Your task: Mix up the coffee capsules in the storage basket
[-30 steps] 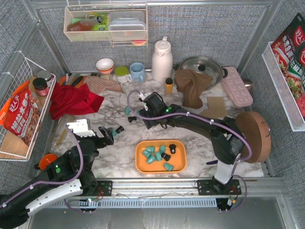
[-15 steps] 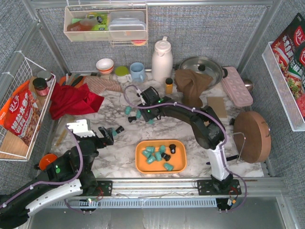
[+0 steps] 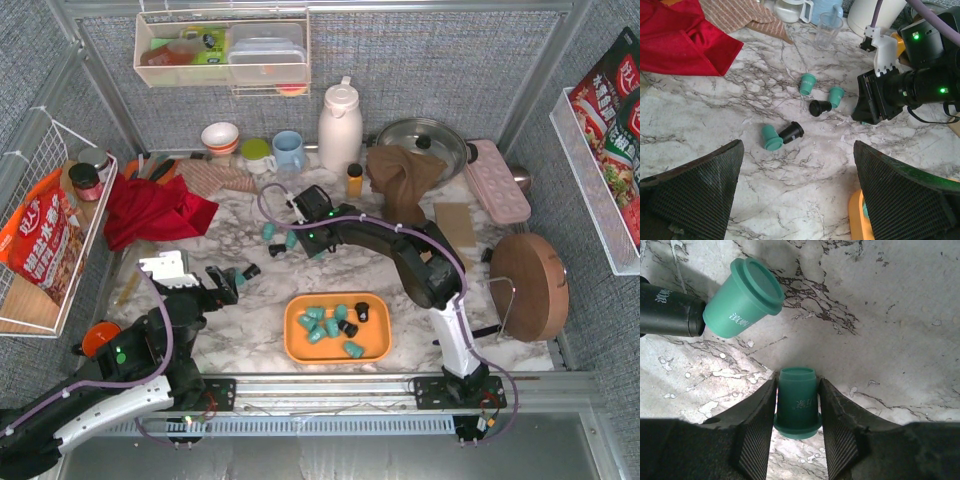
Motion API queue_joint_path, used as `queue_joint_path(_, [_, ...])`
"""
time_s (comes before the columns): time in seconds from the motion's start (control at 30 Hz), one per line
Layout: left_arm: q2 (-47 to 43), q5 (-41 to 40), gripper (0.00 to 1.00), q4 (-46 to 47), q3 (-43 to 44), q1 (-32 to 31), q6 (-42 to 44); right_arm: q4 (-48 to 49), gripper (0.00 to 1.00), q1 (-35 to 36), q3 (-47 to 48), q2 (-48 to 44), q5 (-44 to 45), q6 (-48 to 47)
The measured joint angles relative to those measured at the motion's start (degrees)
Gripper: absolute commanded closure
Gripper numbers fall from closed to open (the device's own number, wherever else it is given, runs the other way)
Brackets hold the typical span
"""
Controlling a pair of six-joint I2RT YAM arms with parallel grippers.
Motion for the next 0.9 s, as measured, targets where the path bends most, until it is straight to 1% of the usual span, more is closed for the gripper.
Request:
queue_joint_path(0.3, [-0.2,0.0,0.01,0.0,0.0,0.0,0.0,1.0,0.66,-0.1,-0.5,-0.6,0.1,0.0])
queue_joint_path(0.47, [-0.4,0.0,0.01,0.0,0.0,0.0,0.0,0.3,0.68,-0.1,-2.3,-3.7,0.3,0.0])
queue_joint_path(0.63, [-0.4,-0.1,0.01,0.0,0.0,0.0,0.0,0.2,0.68,-0.1,-4.8,-9.3,1.3,-0.2])
queue_joint_path(0.9, [-0.4,-0.1,0.01,0.0,0.0,0.0,0.0,0.1,0.70,1.3,-13.4,-23.6,1.7,-0.2])
